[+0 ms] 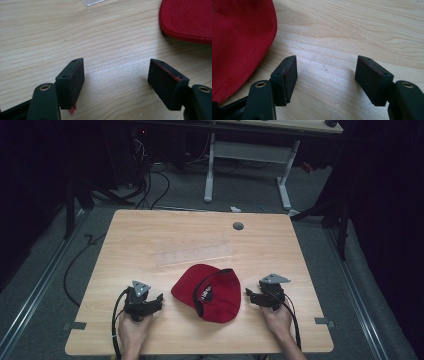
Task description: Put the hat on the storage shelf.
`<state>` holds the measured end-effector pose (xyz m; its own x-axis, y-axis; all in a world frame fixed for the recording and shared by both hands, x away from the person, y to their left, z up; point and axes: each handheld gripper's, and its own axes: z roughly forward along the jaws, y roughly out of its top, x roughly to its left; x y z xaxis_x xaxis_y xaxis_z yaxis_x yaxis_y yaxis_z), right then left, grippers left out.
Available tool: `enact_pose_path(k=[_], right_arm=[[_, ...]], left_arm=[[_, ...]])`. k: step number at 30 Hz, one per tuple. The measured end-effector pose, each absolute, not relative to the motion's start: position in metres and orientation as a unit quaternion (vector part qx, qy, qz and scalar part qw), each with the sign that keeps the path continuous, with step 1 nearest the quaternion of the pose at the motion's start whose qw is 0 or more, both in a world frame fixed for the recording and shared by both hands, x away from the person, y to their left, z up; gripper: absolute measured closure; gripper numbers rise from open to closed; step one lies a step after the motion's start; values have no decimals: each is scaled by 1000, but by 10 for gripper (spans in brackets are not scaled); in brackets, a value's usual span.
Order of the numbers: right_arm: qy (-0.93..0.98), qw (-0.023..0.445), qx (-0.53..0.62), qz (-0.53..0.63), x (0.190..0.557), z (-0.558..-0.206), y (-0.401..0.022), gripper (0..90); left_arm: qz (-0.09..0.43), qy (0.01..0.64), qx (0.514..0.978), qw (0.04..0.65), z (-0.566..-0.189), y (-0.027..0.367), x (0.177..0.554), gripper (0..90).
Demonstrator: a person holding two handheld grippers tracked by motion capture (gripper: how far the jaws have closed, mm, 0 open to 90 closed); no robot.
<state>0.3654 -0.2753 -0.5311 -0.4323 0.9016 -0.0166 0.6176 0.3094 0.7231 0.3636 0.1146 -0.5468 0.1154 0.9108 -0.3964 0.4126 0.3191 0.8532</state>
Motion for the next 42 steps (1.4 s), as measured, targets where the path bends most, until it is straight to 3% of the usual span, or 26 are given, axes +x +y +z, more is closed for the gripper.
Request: enact_pose_path(k=[23,31,42], right_arm=[[773,218,496,331,367,-531,-279,387],[768,196,488,365,360,-519,-286,419],[780,172,444,405,361,-498,-269,379]], left_arm=[[236,620,535,522,-547,114,363,272],[236,620,536,522,-547,113,363,263],[235,619,537,522,-547,113,363,256]])
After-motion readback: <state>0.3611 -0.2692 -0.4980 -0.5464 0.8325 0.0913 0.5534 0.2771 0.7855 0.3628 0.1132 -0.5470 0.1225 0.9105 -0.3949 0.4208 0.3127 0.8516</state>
